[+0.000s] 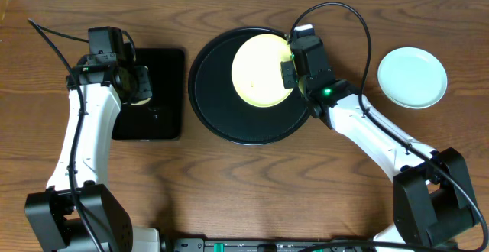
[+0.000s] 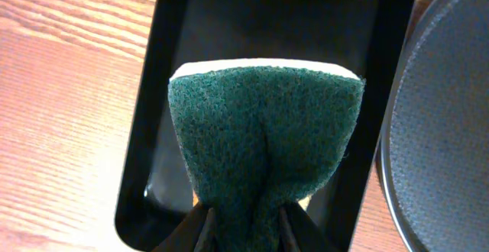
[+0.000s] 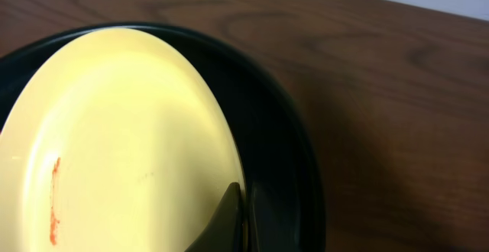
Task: Clean dirty plates on tray and stack at the side
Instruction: 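Lift the sponge from the black tray with the left gripper toward the yellow plate, then scrub the yellow plate with the sponge while the right gripper holds it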
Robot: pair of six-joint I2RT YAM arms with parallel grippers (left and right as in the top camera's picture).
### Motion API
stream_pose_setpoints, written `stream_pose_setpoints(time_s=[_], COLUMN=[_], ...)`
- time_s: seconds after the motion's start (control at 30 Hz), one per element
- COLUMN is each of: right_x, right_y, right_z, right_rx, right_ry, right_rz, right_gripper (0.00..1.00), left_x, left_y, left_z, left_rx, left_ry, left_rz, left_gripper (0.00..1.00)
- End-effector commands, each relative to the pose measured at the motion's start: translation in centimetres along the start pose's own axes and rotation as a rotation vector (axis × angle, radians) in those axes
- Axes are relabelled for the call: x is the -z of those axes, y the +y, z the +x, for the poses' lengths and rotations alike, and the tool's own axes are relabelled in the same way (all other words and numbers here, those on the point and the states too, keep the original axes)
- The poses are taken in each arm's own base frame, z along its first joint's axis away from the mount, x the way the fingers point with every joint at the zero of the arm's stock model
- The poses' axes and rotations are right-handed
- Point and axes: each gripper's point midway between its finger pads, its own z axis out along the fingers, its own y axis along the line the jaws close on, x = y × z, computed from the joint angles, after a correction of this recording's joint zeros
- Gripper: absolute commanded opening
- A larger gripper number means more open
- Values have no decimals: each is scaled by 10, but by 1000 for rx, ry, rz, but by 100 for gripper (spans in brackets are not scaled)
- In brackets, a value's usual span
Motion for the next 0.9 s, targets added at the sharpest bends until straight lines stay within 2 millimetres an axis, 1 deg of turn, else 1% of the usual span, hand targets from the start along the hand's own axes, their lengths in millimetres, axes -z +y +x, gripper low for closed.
stream_pose_setpoints(time_s=[0.0,0.1,0.17,0.23,0.3,0.37,0.47,0.53,0.6,0.67,0.73,0.77,0.87], right_x=[8,8,6,5,3,2,1,-2,-8,-13,-19,-20,-22], right_y=[-2,-5,-6,-12,-20,-29,-29,-22,-15,-12,-12,-12,-12], right_z=[-3,8,14,18,22,30,46,57,66,75,84,87,92], right_rx=[-42,-97,-94,-87,-86,-115,-183,-218,-211,-199,-190,-186,-181], right_ry=[-5,37,57,68,77,94,149,184,208,230,254,263,277], right_rz=[9,24,34,70,120,177,183,167,152,155,162,165,170], right_gripper=[1,1,1,1,1,1,1,1,1,1,1,1,1], left_x=[-4,-5,-5,-5,-11,-14,-23,-29,-37,-42,-43,-42,-41], left_y=[-9,-12,-19,-26,-32,-40,-47,-44,-36,-34,-23,-21,-23], left_z=[3,3,8,10,7,7,12,13,13,17,17,17,12], left_rx=[9,-13,2,-22,-42,-37,-46,-50,-52,-50,1,32,37], left_ry=[13,5,23,24,1,4,29,35,41,61,58,52,32], left_rz=[10,-15,-4,-16,-31,-23,-23,-50,-101,-118,-184,-198,-186], left_gripper=[7,7,8,7,7,7,8,7,7,8,7,7,7])
